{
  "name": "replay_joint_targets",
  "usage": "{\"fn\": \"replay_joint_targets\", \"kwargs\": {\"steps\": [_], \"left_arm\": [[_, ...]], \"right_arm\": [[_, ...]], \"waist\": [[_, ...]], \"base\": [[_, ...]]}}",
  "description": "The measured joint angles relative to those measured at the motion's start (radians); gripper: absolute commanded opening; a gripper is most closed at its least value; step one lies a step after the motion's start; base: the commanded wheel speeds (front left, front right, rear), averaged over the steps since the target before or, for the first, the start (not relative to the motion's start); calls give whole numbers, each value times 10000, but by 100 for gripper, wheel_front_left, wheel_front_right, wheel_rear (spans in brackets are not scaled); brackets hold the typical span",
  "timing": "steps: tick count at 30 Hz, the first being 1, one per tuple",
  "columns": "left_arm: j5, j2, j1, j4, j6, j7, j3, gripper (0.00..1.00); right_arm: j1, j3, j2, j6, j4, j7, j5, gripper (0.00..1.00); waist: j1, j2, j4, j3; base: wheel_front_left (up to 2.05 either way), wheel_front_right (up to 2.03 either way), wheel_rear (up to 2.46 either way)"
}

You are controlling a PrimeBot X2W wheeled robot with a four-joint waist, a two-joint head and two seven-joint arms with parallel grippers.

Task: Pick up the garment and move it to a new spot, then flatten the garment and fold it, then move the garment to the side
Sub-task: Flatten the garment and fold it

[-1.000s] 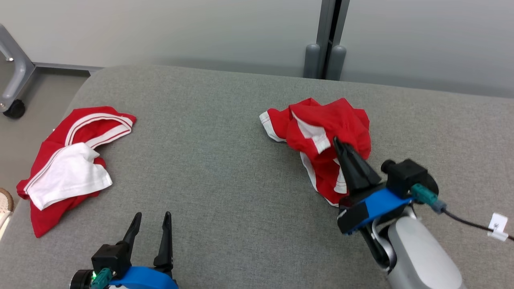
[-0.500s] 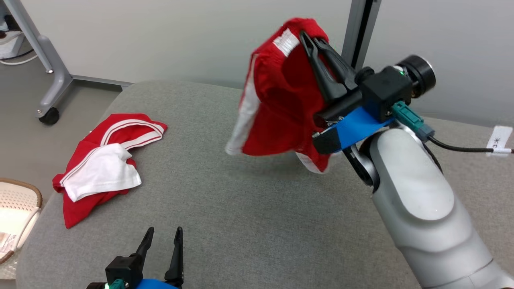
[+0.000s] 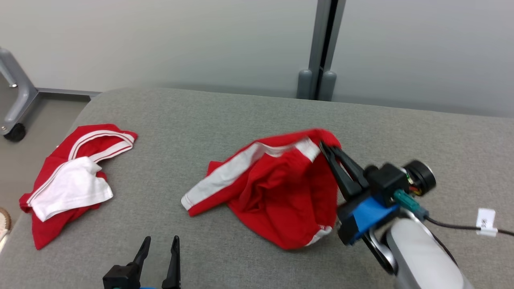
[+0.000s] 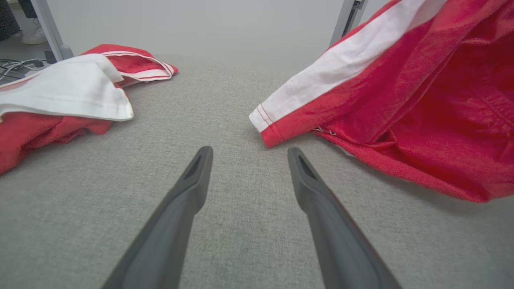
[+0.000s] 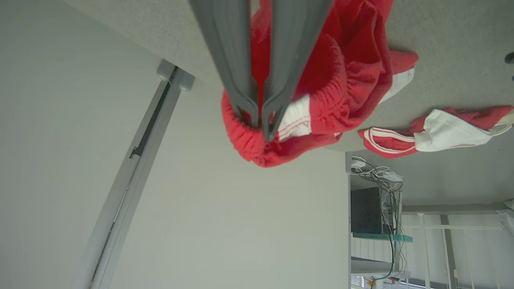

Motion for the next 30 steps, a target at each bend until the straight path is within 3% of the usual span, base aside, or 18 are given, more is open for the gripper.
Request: {"fn": "replay_joint_targets", "kwargs": {"steps": [4,9,10,11,20,30], "left_arm": [[10,0,-27,-90,0,0,-38,100],[10,50,-86,-153,0,0,79,100],[4,58,-95,-165,0,0,100,100],[0,69,-96,-169,0,0,119,100],[-169,65,-300,-221,0,0,-92,100],[-1440,169,-1174,362,0,0,-750,100]], "right_arm": [[1402,-267,-704,0,585,2,-90,0],[2296,-1156,-857,0,882,0,-105,0],[2415,-1390,-836,0,953,2,-107,41],[2496,-1605,-798,0,1041,0,-123,100],[2648,-3124,171,-2,840,0,-1127,100],[2828,-2999,508,0,295,0,-1292,100]], "waist": [[0,0,-395,4],[0,0,-792,18],[0,0,-867,27],[0,0,-938,31],[0,0,-1656,178],[0,0,-2475,631]], "base": [[0,0,0],[0,0,0],[0,0,0],[0,0,0],[0,0,0],[0,0,0]]}}
